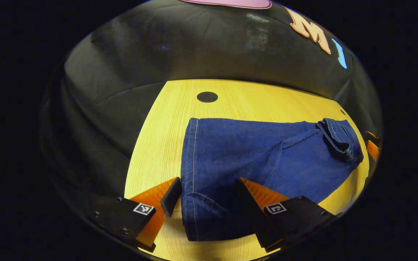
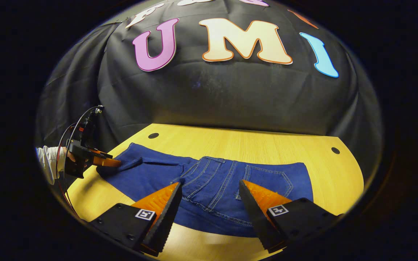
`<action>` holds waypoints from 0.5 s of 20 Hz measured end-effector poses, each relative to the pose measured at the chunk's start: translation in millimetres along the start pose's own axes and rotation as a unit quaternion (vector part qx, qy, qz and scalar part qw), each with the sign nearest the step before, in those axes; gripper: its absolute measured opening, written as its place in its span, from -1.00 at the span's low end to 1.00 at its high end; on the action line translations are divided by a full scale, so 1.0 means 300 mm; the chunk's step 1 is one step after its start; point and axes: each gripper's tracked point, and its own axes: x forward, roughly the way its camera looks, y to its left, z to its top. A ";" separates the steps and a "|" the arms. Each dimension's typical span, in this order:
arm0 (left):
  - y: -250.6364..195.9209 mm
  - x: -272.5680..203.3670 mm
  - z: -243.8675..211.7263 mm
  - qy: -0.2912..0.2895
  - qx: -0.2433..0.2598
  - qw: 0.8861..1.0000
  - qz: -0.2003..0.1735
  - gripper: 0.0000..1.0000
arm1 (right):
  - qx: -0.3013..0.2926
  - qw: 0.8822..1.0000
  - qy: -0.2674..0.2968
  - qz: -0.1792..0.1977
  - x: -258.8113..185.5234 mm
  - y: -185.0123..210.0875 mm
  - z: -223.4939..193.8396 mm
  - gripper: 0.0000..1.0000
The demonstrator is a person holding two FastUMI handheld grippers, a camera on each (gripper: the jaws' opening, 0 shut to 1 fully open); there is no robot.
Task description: Grasp the waist and the cuffs of the jeans and fold them to make the two legs overlap; first hold the waist and fold one-third of the jeans toward the cuffs, then hold the cuffs and fold the remaining one-third in the same direction to finish folding.
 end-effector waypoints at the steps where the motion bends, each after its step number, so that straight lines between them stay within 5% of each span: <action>1: -0.009 -0.004 0.009 -0.007 -0.004 1.000 -0.004 0.99 | -0.002 1.000 0.002 0.000 -0.001 0.000 -0.002 0.93; 3: -0.033 0.004 0.006 -0.006 -0.011 1.000 -0.012 0.59 | -0.007 1.000 0.003 0.001 -0.003 -0.003 -0.005 0.93; 6: -0.097 0.021 0.016 -0.014 -0.034 0.999 -0.027 -0.63 | -0.014 1.000 -0.008 0.006 -0.015 -0.007 0.001 0.94; 7: -0.090 0.016 0.013 -0.014 -0.039 0.999 -0.020 -0.61 | -0.017 1.000 -0.011 0.005 -0.024 -0.016 0.000 0.94; 8: -0.089 0.016 0.016 -0.011 -0.038 0.999 -0.010 -0.86 | -0.019 1.000 -0.013 0.002 -0.033 -0.031 0.001 0.84; 10: -0.096 0.008 0.013 0.004 -0.020 1.000 0.007 -1.00 | -0.018 1.000 -0.025 -0.004 -0.077 -0.055 0.018 0.94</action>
